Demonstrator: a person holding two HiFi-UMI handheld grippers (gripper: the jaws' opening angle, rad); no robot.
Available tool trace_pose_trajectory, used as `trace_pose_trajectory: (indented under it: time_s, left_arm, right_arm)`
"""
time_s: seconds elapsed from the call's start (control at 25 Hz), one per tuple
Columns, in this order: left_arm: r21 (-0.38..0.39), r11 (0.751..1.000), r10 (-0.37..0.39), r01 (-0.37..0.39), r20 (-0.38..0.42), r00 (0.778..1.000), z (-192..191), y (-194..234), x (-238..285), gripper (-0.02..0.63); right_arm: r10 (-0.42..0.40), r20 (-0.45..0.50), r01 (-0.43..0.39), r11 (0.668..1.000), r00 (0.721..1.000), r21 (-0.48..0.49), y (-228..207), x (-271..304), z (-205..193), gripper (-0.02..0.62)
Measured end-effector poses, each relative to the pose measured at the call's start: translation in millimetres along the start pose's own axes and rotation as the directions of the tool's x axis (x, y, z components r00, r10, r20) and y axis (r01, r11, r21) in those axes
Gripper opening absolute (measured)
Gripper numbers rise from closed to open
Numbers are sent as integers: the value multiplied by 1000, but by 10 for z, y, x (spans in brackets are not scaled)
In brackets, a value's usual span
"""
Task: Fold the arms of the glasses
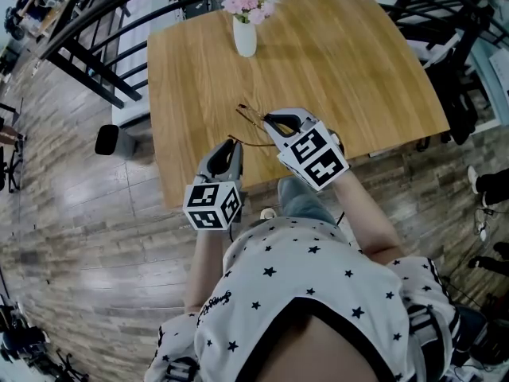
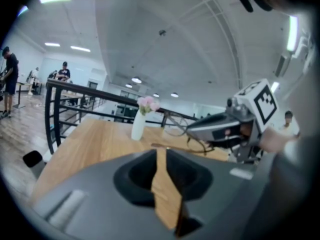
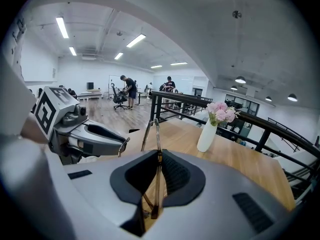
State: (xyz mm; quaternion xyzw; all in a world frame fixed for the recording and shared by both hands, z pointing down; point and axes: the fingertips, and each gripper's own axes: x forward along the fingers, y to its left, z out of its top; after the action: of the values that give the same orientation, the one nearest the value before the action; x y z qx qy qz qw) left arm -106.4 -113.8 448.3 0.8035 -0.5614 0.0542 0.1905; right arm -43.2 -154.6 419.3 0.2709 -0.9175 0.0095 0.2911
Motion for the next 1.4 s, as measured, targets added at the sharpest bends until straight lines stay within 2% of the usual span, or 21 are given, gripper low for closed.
trace_pose_trajectory:
  time_s: [0.76,1.16,1.4]
  left_arm:
    - [-23,1000,8,-7,20,1000,93,-33,57,28]
    - [-38,999,14,-14,1,1000,58,-17,98,15]
    - [-42,999,27,-27,-11,1000,12,21,163,15]
  right_arm:
    - [82,-27,-82,996,996,-22,321,71,-111,34]
    - [101,-46,-102,995,994,-21,341,124,-164,34]
    - [85,-58,-87,996,995,-21,214,191,-227,34]
